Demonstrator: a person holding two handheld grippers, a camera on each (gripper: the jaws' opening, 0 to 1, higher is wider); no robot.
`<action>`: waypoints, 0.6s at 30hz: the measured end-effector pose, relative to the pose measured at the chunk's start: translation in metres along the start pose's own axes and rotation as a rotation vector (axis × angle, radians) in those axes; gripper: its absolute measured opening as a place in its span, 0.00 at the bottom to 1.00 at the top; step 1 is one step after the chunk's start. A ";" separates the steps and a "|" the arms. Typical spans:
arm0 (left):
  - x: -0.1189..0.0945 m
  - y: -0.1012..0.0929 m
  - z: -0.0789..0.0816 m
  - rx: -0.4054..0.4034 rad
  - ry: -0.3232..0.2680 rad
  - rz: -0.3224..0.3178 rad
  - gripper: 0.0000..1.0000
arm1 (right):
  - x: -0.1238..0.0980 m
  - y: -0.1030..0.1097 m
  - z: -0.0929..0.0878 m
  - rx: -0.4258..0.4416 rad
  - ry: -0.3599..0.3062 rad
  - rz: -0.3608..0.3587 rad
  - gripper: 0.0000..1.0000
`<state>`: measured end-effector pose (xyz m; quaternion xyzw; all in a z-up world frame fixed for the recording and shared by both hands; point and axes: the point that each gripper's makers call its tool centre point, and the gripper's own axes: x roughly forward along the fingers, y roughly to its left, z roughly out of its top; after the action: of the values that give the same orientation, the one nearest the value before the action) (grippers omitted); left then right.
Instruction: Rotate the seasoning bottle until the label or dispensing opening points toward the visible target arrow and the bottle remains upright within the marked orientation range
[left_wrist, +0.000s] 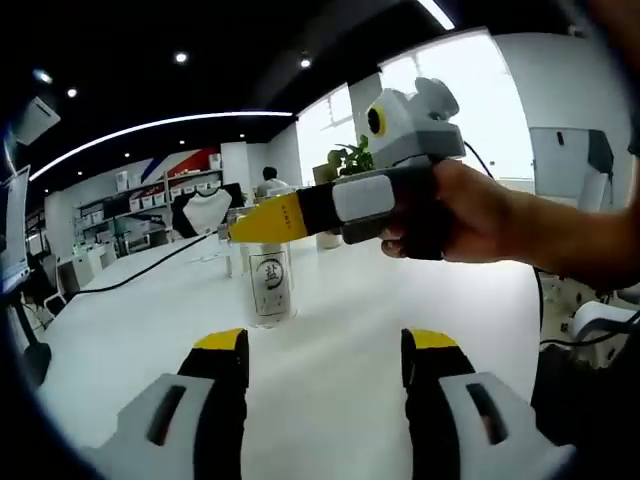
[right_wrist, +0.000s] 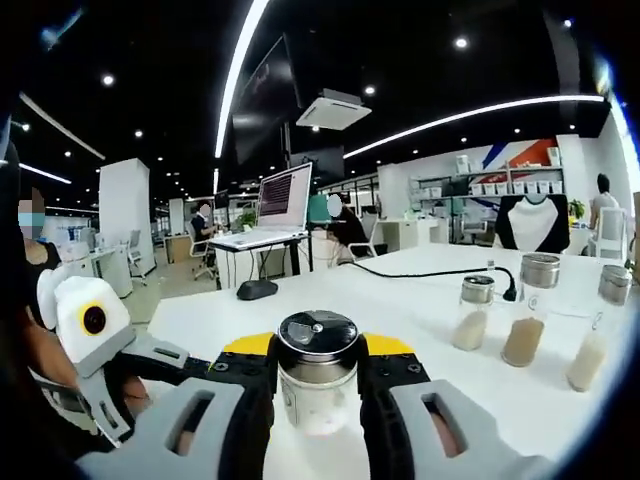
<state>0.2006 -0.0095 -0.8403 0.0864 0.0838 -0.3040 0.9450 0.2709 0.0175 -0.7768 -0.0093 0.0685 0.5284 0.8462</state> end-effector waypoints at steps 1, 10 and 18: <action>-0.002 0.000 0.000 -0.002 -0.001 -0.001 0.66 | 0.002 0.000 -0.001 -0.002 0.007 0.002 0.29; -0.015 0.005 0.004 -0.079 -0.040 0.006 0.76 | 0.019 -0.003 -0.009 0.000 0.053 0.014 0.29; -0.025 0.010 0.005 -0.121 -0.056 0.019 0.83 | 0.027 -0.003 -0.012 -0.033 0.085 0.023 0.29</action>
<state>0.1871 0.0116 -0.8292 0.0214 0.0749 -0.2919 0.9533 0.2844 0.0396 -0.7923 -0.0446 0.0957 0.5381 0.8363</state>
